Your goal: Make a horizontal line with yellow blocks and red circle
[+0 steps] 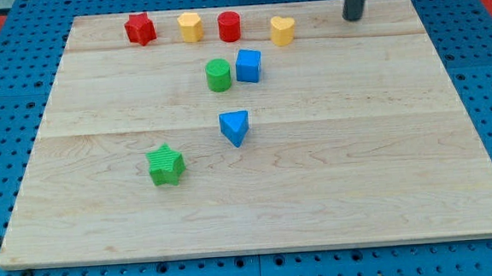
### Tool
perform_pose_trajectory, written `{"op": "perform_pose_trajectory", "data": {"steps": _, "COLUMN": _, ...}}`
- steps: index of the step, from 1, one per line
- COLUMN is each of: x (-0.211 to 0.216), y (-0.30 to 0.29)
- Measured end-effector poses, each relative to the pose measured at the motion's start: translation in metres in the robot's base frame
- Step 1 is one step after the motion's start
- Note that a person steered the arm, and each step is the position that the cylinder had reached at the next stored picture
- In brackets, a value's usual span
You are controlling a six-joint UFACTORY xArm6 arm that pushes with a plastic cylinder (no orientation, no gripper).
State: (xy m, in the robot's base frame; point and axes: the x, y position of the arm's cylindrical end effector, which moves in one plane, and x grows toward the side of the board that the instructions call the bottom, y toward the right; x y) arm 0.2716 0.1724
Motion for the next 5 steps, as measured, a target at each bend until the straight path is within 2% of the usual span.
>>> {"op": "perform_pose_trajectory", "data": {"steps": 1, "x": 0.039, "y": -0.087}}
{"op": "perform_pose_trajectory", "data": {"steps": 3, "x": 0.000, "y": -0.083}}
{"op": "perform_pose_trajectory", "data": {"steps": 4, "x": -0.005, "y": -0.084}}
{"op": "perform_pose_trajectory", "data": {"steps": 5, "x": 0.014, "y": -0.002}}
